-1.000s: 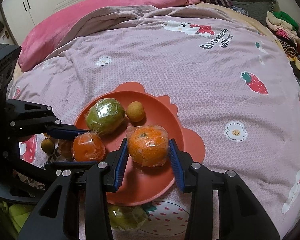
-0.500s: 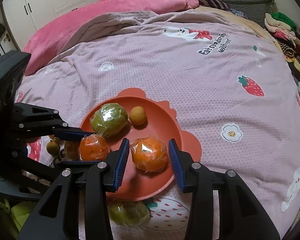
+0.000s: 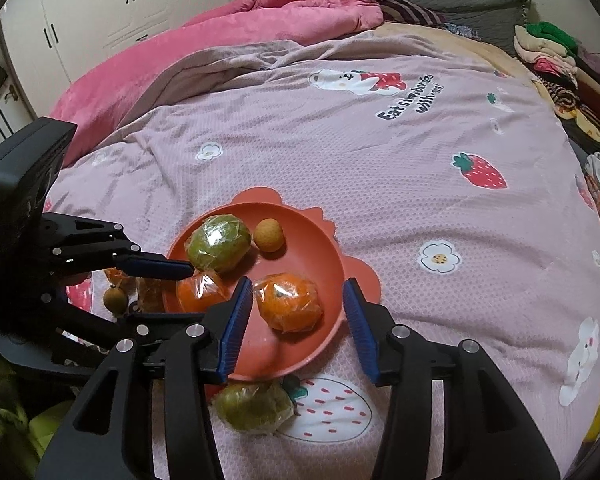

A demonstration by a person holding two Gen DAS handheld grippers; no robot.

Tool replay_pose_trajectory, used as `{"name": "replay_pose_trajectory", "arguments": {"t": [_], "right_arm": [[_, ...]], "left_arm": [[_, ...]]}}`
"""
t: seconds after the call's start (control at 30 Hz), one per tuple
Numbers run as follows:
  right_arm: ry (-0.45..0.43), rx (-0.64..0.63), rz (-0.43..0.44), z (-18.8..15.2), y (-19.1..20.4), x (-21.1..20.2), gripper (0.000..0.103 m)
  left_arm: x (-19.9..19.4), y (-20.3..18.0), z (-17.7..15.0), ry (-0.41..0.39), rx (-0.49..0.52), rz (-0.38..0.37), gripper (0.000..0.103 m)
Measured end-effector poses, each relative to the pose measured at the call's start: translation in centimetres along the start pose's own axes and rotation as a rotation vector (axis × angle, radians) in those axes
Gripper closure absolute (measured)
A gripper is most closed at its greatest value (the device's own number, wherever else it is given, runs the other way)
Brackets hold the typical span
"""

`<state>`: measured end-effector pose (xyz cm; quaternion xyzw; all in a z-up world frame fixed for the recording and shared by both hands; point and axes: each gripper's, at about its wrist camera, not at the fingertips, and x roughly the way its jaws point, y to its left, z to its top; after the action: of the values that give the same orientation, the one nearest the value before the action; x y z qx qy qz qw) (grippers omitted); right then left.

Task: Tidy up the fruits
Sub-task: 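Lower both oranges onto the plate and open both grippers, then lift both open grippers up and back away from the plate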

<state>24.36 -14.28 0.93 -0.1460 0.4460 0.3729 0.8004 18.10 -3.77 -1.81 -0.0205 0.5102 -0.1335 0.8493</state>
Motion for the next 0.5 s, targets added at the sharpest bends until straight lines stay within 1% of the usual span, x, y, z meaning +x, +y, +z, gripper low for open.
{"name": "replay_pose_trajectory", "arguments": {"t": [0.33, 0.5], "right_arm": [[-0.037, 0.026, -0.015, -0.6, -0.1, -1.9, 0.049], [-0.051, 0.033, -0.024, -0.9, -0.2, -2.5, 0.047]], "left_arm": [[-1.8, 0.4, 0.2, -0.036, -0.014, 0.003, 0.067], [-2.7, 0.6, 0.3, -0.054, -0.02, 0.013, 0.067]]}}
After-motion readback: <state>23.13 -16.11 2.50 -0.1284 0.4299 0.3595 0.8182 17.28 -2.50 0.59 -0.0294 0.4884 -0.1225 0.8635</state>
